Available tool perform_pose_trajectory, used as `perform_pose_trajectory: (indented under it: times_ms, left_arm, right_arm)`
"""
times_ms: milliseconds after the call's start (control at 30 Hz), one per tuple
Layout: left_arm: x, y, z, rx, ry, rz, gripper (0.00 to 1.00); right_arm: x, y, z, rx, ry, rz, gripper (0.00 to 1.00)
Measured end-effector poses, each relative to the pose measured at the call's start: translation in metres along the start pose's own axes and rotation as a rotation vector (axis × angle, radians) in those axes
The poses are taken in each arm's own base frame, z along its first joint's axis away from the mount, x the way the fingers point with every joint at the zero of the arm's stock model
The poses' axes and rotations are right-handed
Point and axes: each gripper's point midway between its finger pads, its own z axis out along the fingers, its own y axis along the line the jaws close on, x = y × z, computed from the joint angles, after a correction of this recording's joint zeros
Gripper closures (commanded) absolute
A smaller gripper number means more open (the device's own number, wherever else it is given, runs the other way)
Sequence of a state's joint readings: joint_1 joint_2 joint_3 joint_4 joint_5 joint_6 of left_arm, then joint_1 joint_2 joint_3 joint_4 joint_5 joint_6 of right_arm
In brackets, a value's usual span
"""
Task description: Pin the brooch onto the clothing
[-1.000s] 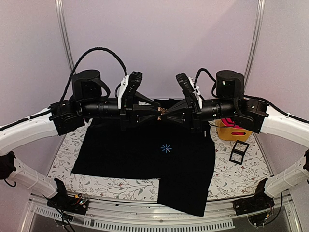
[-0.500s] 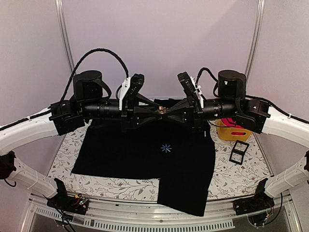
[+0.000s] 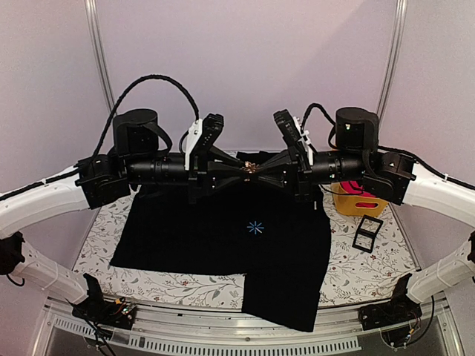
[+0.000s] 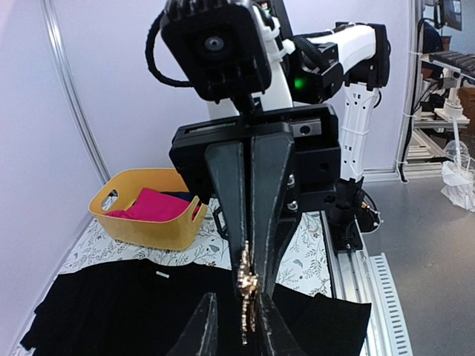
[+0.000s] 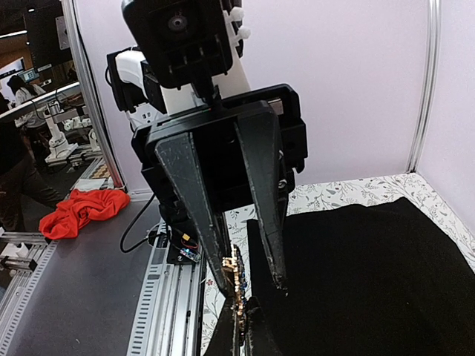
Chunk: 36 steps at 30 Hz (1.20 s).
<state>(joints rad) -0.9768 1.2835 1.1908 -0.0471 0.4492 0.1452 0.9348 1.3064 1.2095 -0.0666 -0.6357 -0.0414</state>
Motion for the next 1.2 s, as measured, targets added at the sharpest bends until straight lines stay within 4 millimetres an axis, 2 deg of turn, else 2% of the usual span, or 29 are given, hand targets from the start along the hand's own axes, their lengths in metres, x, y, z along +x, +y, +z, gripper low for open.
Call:
perform_pose_trajectory:
  times_ms: [300,500,900,1033,1200]
  left_arm:
    - [0.004,0.004,0.001,-0.038,0.024,-0.001,0.84]
    - [0.005,0.010,0.000,-0.078,0.034,-0.002,0.78]
    - [0.002,0.014,-0.008,-0.125,0.040,0.001,0.75]
    - [0.001,0.014,-0.008,-0.123,0.038,0.000,0.68]
    - [-0.001,0.013,-0.011,-0.122,0.033,0.013,0.68]
  right_arm:
    - [0.002,-0.004,0.000,0.021,0.004,0.003,1.00]
    - [0.003,-0.007,0.000,0.035,0.006,0.005,1.00]
    - [0.002,-0.006,-0.001,0.037,0.002,0.002,1.00]
    - [0.001,-0.006,-0.001,0.036,0.001,0.001,1.00]
    - [0.002,-0.004,-0.002,0.031,0.001,0.000,1.00]
